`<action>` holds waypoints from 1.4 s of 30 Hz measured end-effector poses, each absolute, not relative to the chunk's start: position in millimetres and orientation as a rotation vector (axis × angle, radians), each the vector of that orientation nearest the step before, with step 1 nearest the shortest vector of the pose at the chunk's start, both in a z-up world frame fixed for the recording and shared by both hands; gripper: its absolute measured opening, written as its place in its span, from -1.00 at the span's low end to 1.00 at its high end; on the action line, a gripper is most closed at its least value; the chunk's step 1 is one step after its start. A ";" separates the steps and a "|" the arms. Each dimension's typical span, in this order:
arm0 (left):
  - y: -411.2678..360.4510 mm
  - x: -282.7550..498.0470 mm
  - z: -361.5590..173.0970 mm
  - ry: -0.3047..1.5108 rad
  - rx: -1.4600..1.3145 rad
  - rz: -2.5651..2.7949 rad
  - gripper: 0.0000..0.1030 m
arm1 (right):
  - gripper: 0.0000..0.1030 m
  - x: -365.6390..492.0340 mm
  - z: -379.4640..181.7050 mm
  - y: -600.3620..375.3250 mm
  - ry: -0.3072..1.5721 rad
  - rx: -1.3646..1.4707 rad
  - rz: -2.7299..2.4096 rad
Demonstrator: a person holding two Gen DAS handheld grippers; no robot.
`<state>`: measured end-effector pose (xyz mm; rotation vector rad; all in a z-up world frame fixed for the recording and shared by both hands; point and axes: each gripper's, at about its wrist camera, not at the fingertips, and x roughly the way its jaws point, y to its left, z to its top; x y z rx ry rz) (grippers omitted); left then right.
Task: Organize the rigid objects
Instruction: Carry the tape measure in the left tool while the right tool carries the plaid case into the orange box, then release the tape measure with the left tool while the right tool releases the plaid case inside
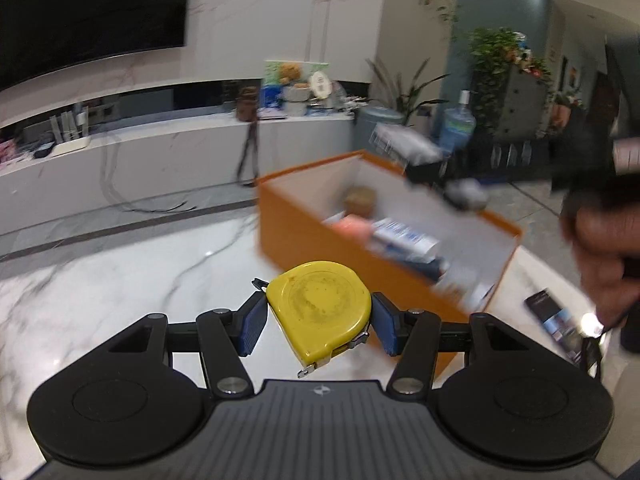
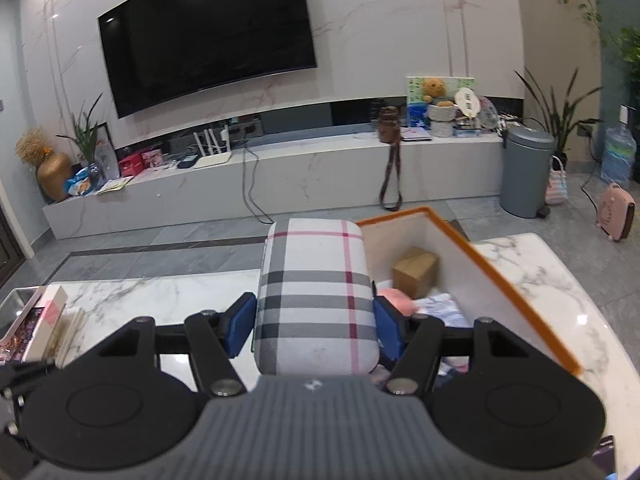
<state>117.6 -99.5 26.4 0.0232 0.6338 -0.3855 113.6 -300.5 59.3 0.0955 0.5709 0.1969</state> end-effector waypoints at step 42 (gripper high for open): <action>-252.3 192.1 -32.2 0.776 0.275 -0.471 0.25 | 0.25 159.5 -8.8 -396.2 0.769 0.109 0.079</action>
